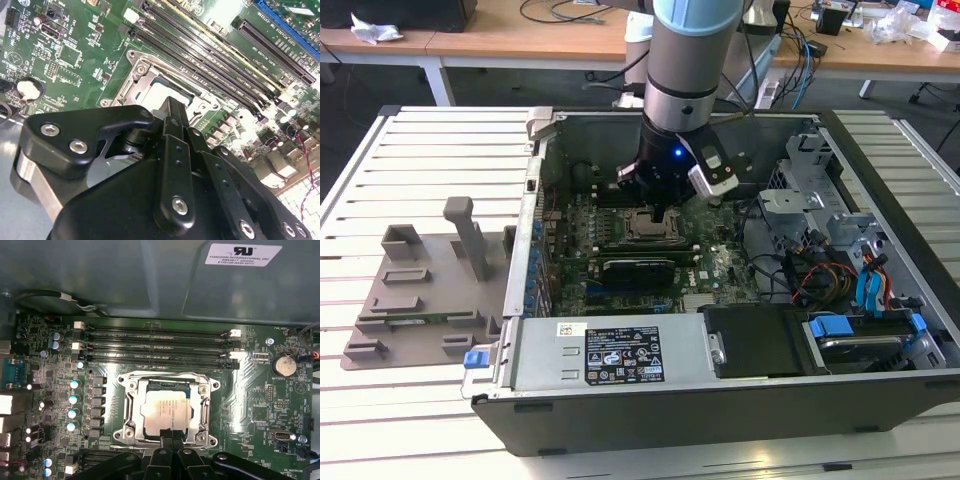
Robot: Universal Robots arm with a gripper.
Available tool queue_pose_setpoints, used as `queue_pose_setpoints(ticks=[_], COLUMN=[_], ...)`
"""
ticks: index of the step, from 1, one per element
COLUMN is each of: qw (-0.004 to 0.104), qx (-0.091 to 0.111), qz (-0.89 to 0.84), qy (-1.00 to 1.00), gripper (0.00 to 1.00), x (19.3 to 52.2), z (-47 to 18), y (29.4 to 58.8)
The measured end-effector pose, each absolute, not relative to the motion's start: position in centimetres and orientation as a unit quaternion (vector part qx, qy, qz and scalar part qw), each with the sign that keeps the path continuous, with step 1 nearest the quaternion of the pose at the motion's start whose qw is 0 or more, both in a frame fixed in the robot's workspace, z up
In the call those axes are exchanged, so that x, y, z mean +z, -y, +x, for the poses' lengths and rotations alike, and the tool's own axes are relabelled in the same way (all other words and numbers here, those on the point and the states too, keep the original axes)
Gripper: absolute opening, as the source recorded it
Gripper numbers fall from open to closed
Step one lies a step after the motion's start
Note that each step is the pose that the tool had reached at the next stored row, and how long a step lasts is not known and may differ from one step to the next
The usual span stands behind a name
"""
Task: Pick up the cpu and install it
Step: 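Install the second cpu locking lever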
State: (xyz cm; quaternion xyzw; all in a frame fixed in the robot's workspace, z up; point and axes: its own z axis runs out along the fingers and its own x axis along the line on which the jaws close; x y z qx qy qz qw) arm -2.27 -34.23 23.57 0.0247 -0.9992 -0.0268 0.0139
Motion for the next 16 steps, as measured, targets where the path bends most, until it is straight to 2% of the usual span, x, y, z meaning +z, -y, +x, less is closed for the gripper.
queue_pose_setpoints(ticks=[16], qw=[0.014], qx=[-0.024], qz=[0.025], qy=[0.999], gripper=[0.11], x=[24.9], z=[-2.3], y=[34.2])
